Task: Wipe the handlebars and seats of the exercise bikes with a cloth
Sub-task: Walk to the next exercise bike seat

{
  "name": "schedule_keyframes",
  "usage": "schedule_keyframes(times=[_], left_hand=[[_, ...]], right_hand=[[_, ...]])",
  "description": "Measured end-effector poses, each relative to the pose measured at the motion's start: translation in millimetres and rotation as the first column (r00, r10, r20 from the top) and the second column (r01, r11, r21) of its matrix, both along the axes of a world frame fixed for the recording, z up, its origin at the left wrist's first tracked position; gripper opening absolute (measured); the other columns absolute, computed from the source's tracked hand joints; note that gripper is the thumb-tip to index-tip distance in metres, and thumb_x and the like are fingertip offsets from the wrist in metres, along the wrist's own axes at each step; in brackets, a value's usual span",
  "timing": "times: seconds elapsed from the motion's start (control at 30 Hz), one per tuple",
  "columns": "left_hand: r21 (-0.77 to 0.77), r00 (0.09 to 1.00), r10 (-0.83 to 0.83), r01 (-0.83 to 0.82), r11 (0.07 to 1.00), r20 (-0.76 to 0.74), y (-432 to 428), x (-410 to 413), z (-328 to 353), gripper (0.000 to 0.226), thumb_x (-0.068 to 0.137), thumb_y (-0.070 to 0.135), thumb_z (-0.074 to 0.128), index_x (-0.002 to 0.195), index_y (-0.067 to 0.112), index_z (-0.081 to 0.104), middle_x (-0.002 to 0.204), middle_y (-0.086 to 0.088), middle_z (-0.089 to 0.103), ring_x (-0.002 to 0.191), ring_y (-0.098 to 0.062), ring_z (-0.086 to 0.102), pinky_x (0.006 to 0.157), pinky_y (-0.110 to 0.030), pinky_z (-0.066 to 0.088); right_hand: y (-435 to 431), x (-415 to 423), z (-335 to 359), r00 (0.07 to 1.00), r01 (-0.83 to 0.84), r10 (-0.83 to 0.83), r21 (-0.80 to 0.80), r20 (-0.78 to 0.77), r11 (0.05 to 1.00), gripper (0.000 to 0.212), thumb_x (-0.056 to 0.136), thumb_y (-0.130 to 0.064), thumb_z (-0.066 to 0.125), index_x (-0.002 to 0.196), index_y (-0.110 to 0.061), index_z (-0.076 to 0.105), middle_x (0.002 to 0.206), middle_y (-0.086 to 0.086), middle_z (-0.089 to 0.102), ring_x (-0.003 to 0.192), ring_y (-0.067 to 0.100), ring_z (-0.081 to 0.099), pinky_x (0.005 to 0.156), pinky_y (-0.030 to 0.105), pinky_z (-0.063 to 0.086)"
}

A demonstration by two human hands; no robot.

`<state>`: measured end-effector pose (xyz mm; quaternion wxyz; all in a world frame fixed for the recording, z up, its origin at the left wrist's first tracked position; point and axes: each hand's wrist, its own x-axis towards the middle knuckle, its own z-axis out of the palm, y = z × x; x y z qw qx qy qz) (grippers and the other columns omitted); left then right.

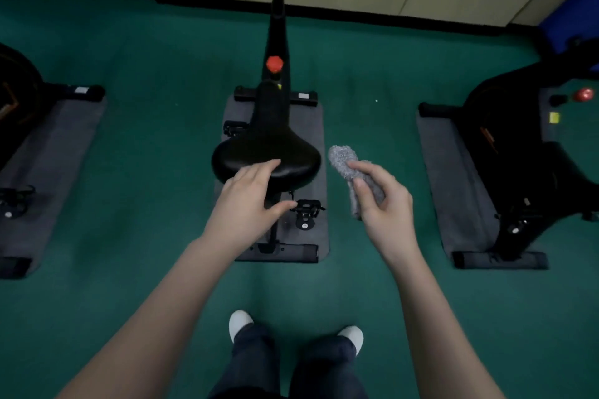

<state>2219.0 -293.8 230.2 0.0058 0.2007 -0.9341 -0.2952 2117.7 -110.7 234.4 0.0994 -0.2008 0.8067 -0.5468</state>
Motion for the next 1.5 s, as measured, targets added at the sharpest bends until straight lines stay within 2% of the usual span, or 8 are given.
schedule_keyframes(times=[0.17, 0.37, 0.47, 0.73, 0.93, 1.23, 1.37, 1.5], left_hand=[[-0.054, 0.987, -0.158, 0.16, 0.986, 0.042, 74, -37, 14, 0.075, 0.085, 0.049, 0.062, 0.146, 0.019, 0.03, 0.149, -0.001, 0.037, 0.139, -0.017, 0.027, 0.114, -0.032, 0.02], [-0.091, 0.94, -0.339, 0.341, 0.936, 0.031, 188, -95, 31, 0.069, 0.089, 0.052, 0.053, 0.146, 0.021, 0.03, 0.153, 0.002, 0.031, 0.142, -0.014, 0.023, 0.114, -0.031, 0.016], [-0.125, 0.907, -0.42, 0.42, 0.899, 0.026, 247, -124, 35, 0.068, 0.09, 0.055, 0.05, 0.146, 0.022, 0.03, 0.154, 0.004, 0.029, 0.142, -0.013, 0.02, 0.114, -0.03, 0.013], [-0.263, 0.755, -0.65, 0.647, 0.716, 0.086, 382, -184, 39, 0.068, 0.091, 0.06, 0.04, 0.147, 0.023, 0.027, 0.155, 0.004, 0.025, 0.144, -0.013, 0.015, 0.116, -0.033, 0.006], [-0.278, 0.631, -0.766, 0.763, 0.583, 0.126, 453, -216, 36, 0.069, 0.09, 0.062, 0.039, 0.146, 0.023, 0.03, 0.154, 0.004, 0.027, 0.143, -0.013, 0.017, 0.116, -0.032, 0.007], [-0.265, 0.47, -0.874, 0.865, 0.427, 0.124, 547, -301, 24, 0.069, 0.091, 0.061, 0.04, 0.147, 0.023, 0.028, 0.155, 0.005, 0.026, 0.143, -0.013, 0.016, 0.116, -0.033, 0.008], [-0.241, 0.448, -0.89, 0.875, 0.419, 0.078, 591, -359, 21, 0.068, 0.092, 0.061, 0.04, 0.147, 0.023, 0.028, 0.155, 0.005, 0.025, 0.143, -0.013, 0.016, 0.116, -0.032, 0.009], [-0.2, 0.456, -0.887, 0.877, 0.436, 0.066, 626, -412, 20, 0.069, 0.091, 0.062, 0.039, 0.147, 0.024, 0.029, 0.154, 0.006, 0.026, 0.143, -0.013, 0.017, 0.115, -0.032, 0.012]], right_hand=[[87, -17, 10, 0.994, 0.111, -0.111, -0.025, 0.011, 0.994, 0.03, 0.094, -0.008, 0.056, 0.105, -0.033, 0.066, 0.111, -0.004, 0.068, 0.115, 0.02, 0.058, 0.101, 0.043, 0.045], [211, -39, 22, 0.949, 0.313, -0.311, -0.037, 0.041, 0.949, 0.025, 0.093, -0.003, 0.057, 0.106, -0.021, 0.068, 0.112, -0.001, 0.069, 0.111, 0.012, 0.061, 0.095, 0.016, 0.043], [271, -49, 25, 0.91, 0.413, -0.409, -0.059, 0.073, 0.909, 0.024, 0.093, -0.002, 0.056, 0.107, -0.018, 0.068, 0.112, -0.005, 0.069, 0.11, 0.007, 0.062, 0.092, 0.011, 0.042], [407, -60, 29, 0.796, 0.604, -0.605, 0.022, 0.016, 0.797, 0.025, 0.093, -0.01, 0.058, 0.107, -0.028, 0.067, 0.112, -0.004, 0.067, 0.115, 0.014, 0.058, 0.1, 0.029, 0.043], [484, -48, 23, 0.636, 0.77, -0.772, 0.061, 0.014, 0.635, 0.025, 0.092, -0.011, 0.058, 0.104, -0.032, 0.067, 0.103, -0.001, 0.069, 0.107, 0.018, 0.06, 0.085, 0.025, 0.041], [564, -82, 22, 0.465, 0.882, -0.885, 0.091, 0.004, 0.463, 0.026, 0.092, -0.009, 0.059, 0.1, -0.032, 0.067, 0.105, 0.0, 0.07, 0.108, 0.02, 0.061, 0.095, 0.035, 0.046], [598, -135, 34, 0.46, 0.882, -0.886, 0.143, -0.055, 0.449, 0.023, 0.091, -0.009, 0.059, 0.103, -0.026, 0.069, 0.101, -0.005, 0.07, 0.105, 0.018, 0.06, 0.089, 0.028, 0.044], [621, -179, 42, 0.467, 0.879, -0.877, 0.17, -0.117, 0.445, 0.029, 0.091, -0.009, 0.06, 0.1, -0.037, 0.065, 0.094, -0.031, 0.059, 0.101, 0.006, 0.054, 0.083, -0.001, 0.031]])
